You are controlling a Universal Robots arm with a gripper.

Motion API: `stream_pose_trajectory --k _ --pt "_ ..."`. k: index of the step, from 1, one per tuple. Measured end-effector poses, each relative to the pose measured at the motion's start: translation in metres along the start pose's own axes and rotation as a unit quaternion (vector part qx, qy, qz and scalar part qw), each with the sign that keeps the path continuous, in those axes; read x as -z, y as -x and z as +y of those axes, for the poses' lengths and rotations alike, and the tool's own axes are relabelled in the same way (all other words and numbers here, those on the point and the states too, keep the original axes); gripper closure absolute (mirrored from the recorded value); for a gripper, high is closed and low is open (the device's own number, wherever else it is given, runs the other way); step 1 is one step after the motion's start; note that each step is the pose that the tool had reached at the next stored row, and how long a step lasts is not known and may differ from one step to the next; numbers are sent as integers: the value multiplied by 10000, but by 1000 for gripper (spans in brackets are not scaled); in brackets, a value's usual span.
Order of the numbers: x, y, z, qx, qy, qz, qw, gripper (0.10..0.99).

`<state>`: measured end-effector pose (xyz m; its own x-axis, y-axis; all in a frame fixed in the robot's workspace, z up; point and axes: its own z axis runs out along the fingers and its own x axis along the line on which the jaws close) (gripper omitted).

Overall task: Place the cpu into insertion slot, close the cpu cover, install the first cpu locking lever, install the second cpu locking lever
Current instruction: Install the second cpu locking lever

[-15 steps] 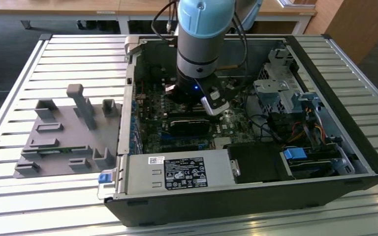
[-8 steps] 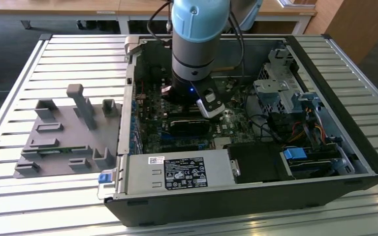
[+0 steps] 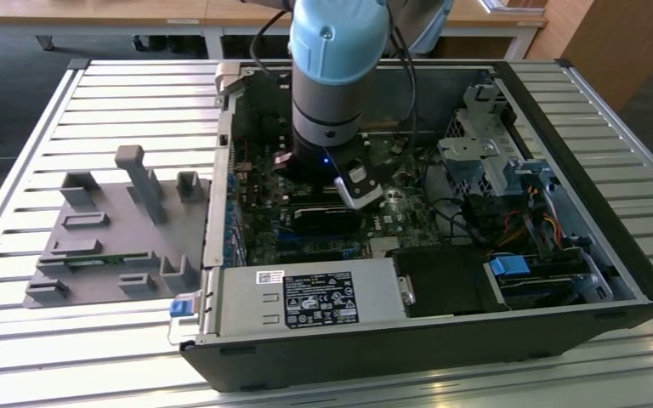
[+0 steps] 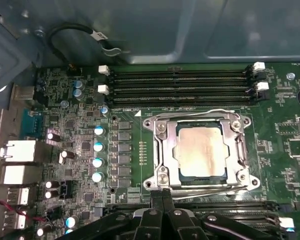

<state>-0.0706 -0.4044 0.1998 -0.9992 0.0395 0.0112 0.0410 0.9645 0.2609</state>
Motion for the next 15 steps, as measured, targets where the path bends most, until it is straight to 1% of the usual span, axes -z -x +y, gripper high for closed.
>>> stream_pose_trajectory --k 3,15 --pt "-21 -18 -6 1 41 -1 10000 980" --pt "-85 -49 -12 1 151 4 9999 980"
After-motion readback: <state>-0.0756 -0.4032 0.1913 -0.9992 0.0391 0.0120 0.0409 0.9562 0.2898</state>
